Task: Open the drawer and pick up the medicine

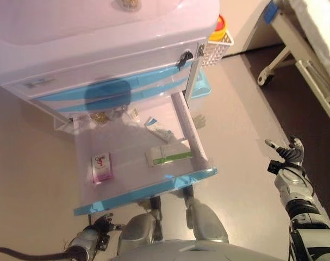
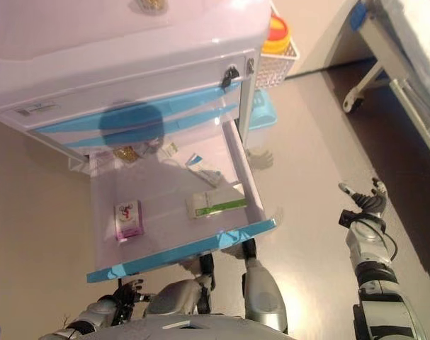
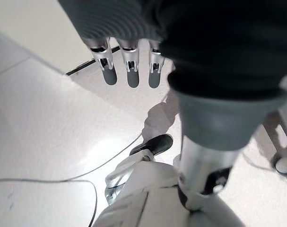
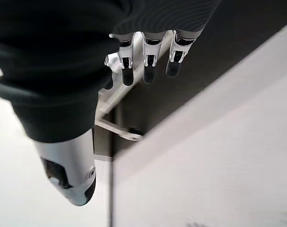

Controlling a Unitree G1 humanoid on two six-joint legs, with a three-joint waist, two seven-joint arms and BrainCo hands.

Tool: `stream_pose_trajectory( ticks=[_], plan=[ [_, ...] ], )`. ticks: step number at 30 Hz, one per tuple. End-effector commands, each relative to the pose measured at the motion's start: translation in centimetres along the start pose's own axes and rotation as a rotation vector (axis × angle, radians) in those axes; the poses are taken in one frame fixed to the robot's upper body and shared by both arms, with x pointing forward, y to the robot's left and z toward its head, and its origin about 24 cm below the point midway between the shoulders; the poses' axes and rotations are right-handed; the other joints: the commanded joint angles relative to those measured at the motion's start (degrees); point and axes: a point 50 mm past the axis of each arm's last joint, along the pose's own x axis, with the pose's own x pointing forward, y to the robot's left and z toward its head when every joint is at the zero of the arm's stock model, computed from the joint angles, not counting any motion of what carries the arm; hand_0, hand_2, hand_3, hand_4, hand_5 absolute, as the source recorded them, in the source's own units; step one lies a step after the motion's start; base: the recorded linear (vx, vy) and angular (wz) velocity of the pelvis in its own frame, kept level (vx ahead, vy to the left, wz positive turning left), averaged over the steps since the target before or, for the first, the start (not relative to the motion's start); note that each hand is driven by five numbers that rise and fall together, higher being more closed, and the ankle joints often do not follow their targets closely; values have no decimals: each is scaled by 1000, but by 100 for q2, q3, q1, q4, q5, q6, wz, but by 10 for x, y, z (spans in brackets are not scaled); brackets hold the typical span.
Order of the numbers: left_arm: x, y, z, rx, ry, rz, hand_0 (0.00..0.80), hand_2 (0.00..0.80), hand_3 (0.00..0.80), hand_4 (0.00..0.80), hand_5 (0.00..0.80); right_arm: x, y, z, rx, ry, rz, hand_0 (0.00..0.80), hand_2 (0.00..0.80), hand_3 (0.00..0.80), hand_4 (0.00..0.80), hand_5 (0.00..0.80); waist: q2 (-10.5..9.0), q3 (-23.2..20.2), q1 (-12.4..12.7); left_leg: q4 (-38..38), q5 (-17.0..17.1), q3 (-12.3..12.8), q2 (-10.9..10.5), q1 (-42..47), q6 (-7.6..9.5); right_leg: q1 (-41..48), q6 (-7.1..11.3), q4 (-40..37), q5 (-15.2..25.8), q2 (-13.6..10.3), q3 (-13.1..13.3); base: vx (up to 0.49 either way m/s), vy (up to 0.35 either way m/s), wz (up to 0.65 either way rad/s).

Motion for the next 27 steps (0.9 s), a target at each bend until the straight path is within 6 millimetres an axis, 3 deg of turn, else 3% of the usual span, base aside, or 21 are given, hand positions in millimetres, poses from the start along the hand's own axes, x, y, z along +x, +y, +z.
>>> stream_pose_trajectory(
  ticks=[1, 3, 6, 11, 16, 21, 27],
  plan=[
    [2, -10, 11, -5, -59, -18, 0, 0, 0, 0, 0, 6, 4, 29, -40, -150, -7, 0, 0, 0, 0, 0, 129, 94, -7, 936, -718, -356, -242, -627, 169, -261, 183, 1053, -542, 5, -258, -101, -23, -7],
    [5, -8, 37, 56, -142, -21, 0, 0, 0, 0, 0, -4, 17, 11, -90, -110, 25, 0, 0, 0, 0, 0, 123, 439, -51, 1458, -802, -294, -201, -1140, 203, -662, 83, 1435, -637, 58, -243, -162, -59, -6],
    [5, -7, 59, 111, -202, -31, 0, 0, 0, 0, 0, -11, 26, -4, -145, -78, 54, 0, 0, 0, 0, 0, 136, 689, -103, 1919, -904, -258, -142, -1560, 215, -1047, -22, 1849, -758, 115, -300, -99, -45, 0],
    [5, -7, 87, 172, -284, -26, 0, 0, 0, 0, 0, -21, 33, -23, -195, -34, 106, 0, 0, 0, 0, 0, 146, 773, -176, 2467, -1070, -279, -95, -2095, 210, -1591, -187, 2458, -1027, 208, -389, -20, -12, 2],
    [-1, -1, 129, 239, -406, 35, 0, 0, 0, 0, 0, -30, 33, -41, -268, -3, 172, 0, 0, 0, 0, 0, 163, 773, -288, 2840, -1141, -269, -83, -2530, 163, -2066, -340, 2913, -1232, 290, -422, 3, 3, 4],
    [-14, 20, 167, 318, -480, 68, 0, 0, 0, 0, 0, -36, 32, -48, -324, 5, 220, 0, 0, 0, 0, 0, 193, 773, -400, 2961, -1145, -178, -49, -2730, 140, -2308, -383, 2988, -1222, 314, -423, 6, 24, 0],
    [-50, 65, 224, 311, -600, 93, 0, 0, 0, 0, 0, -36, 20, -52, -368, 3, 234, 0, 0, 0, 0, 0, 294, 773, -614, 3060, -1163, -10, -22, -2873, 135, -2496, -403, 2983, -1182, 343, -307, 37, 82, -9]
  ],
)
